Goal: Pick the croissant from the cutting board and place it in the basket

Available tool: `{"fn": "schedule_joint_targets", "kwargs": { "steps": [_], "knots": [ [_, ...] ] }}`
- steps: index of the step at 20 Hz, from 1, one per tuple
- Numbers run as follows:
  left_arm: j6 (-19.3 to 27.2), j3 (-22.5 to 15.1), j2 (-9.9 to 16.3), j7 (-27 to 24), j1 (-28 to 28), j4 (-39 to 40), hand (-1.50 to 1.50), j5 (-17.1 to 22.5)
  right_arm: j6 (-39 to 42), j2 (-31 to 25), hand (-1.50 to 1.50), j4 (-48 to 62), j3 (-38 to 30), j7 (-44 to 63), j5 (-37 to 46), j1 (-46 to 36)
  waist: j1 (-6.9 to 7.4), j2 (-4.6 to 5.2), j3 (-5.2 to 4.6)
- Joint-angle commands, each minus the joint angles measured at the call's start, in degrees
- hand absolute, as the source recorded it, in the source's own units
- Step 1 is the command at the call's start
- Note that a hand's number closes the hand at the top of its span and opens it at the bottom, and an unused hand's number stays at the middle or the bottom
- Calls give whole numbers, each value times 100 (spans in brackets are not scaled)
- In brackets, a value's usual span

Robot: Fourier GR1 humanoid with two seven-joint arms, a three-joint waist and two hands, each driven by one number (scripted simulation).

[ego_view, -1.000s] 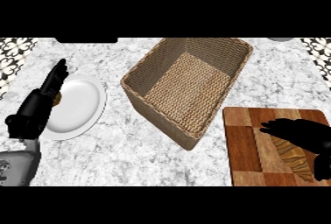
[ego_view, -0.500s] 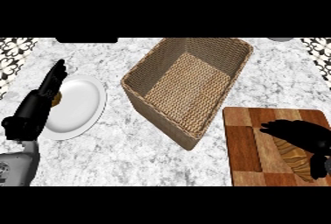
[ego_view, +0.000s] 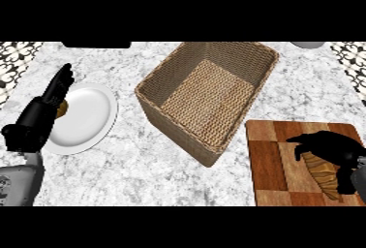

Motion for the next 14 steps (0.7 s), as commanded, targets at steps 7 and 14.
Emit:
{"fn": "schedule_joint_targets", "kwargs": {
  "steps": [7, 14],
  "knots": [
    [-11, -50, -158, 41, 43, -35, 0, -157, -914, 383, 150, 719, 67, -278, 472, -214, 5, 72, 81],
    [44, 302, 87, 72, 305, -92, 0, -49, -863, 819, 150, 466, -2488, 3323, -425, 391, -502, -54, 68]
  ]
}}
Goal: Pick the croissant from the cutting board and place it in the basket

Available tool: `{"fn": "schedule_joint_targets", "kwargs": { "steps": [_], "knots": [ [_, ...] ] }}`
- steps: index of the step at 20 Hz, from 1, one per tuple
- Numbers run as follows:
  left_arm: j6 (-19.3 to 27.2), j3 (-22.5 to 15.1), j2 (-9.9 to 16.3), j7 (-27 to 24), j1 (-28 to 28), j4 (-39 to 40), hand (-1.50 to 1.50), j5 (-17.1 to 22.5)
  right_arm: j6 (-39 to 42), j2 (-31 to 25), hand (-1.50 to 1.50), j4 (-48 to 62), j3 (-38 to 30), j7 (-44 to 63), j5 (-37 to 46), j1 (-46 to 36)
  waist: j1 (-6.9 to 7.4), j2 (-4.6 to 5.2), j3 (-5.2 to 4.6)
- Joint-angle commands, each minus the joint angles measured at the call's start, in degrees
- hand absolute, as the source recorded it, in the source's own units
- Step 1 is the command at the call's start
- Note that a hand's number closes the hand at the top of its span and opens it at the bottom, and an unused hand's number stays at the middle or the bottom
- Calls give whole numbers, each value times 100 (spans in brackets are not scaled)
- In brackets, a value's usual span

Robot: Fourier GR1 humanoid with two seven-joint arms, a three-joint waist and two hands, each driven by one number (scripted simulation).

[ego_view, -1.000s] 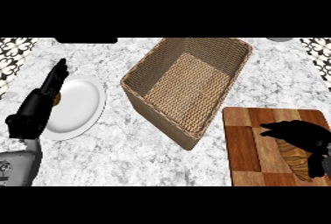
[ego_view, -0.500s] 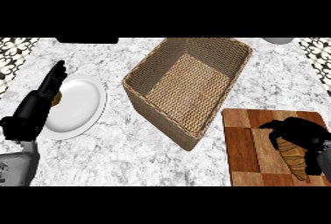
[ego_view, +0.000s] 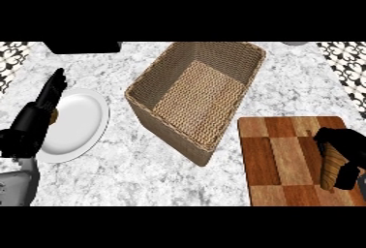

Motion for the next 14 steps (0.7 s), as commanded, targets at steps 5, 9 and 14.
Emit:
{"fn": "schedule_joint_targets", "kwargs": {
  "steps": [5, 9, 14],
  "knots": [
    [34, 11, -55, 94, 94, -130, 0, 21, -1129, 954, 150, -1073, -1281, 2979, -38, 384, 1, 44, 66],
    [-56, 3, -45, 129, 111, -117, 0, 77, -1700, 1384, 150, -2365, -1595, 3113, -477, 312, -16, 27, 67],
    [-8, 11, -50, -20, 120, -58, 0, 10, -1834, 2129, 150, -3877, -1582, 3071, -1410, -139, 11, 17, 66]
  ]
}}
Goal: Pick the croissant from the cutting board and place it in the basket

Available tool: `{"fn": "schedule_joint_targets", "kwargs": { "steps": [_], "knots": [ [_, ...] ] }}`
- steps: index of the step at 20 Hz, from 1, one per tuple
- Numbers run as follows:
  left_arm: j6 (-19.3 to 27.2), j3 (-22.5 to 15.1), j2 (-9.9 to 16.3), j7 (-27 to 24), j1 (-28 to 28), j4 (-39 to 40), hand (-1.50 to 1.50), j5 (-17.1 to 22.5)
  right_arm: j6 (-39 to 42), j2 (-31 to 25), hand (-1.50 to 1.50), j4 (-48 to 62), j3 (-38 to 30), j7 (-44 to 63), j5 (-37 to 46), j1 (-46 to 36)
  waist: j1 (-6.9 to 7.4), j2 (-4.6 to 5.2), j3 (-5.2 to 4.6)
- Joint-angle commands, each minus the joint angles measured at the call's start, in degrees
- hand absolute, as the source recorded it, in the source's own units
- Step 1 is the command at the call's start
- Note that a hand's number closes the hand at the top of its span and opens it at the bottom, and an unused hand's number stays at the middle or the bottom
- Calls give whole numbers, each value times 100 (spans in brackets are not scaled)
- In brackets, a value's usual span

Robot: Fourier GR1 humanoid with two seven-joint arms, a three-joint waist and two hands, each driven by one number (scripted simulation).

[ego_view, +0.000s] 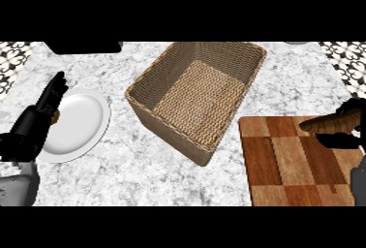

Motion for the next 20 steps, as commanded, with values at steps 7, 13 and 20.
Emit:
{"fn": "schedule_joint_targets", "kwargs": {
  "steps": [7, 13, 20],
  "knots": [
    [-103, 73, 65, -342, -208, 375, 0, -7, 1299, 491, 150, -2940, 560, 1686, -768, -1257, 194, 81, 4],
    [-93, -224, -133, -29, -212, 33, 0, -116, 2374, 576, 150, -3009, 1024, 3466, -947, -3219, 305, 80, 7],
    [-38, -182, -196, 19, -350, 104, 0, -146, 2182, 910, 150, -1022, 1221, 4302, -795, -5123, 388, 125, 11]
  ]
}}
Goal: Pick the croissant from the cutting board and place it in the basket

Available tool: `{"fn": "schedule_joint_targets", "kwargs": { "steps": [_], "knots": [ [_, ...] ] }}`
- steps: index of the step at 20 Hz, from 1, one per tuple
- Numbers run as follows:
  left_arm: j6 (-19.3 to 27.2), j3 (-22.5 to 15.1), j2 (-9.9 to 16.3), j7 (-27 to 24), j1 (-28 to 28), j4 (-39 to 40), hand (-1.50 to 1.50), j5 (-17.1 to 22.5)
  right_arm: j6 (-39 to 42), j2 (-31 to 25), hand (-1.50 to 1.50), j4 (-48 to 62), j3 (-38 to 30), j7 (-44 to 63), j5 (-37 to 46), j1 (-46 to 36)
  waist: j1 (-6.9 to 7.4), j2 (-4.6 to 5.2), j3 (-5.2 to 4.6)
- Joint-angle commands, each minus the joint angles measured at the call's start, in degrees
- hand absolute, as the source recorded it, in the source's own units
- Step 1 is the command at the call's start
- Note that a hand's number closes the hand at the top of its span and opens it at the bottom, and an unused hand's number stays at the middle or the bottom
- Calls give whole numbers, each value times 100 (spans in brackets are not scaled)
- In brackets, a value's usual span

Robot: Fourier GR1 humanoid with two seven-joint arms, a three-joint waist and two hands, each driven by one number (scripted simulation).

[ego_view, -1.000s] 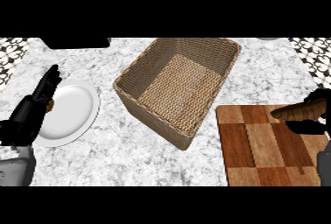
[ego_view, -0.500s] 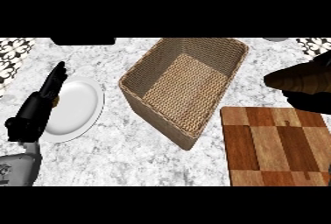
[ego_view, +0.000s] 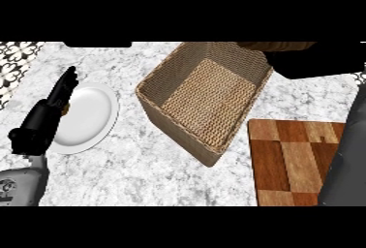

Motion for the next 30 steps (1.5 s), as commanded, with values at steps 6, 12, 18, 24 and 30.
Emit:
{"fn": "schedule_joint_targets", "kwargs": {
  "steps": [6, 12, 18, 24, 30],
  "knots": [
    [-193, -6, 32, 127, 160, -368, 0, 65, -369, 314, 150, 1737, -95, 512, -41, -1132, 18, 8, 9],
    [2, 30, -74, 270, -346, 54, 0, -75, -344, 486, 150, 2787, -55, 628, -208, -1516, -24, 16, 8],
    [-76, 111, 16, 212, -152, -98, 0, -29, 192, 360, 150, 3401, 396, 1060, 113, -1617, -49, -6, 7],
    [-106, 91, -39, 163, -123, -9, 0, -21, 776, 8, 150, 3749, 659, 825, 327, -1575, -90, -12, 9],
    [-285, 254, 94, -1, 174, -129, 0, 92, 712, 207, -150, 3956, 309, 710, -49, -1562, -18, -3, 10]
  ]
}}
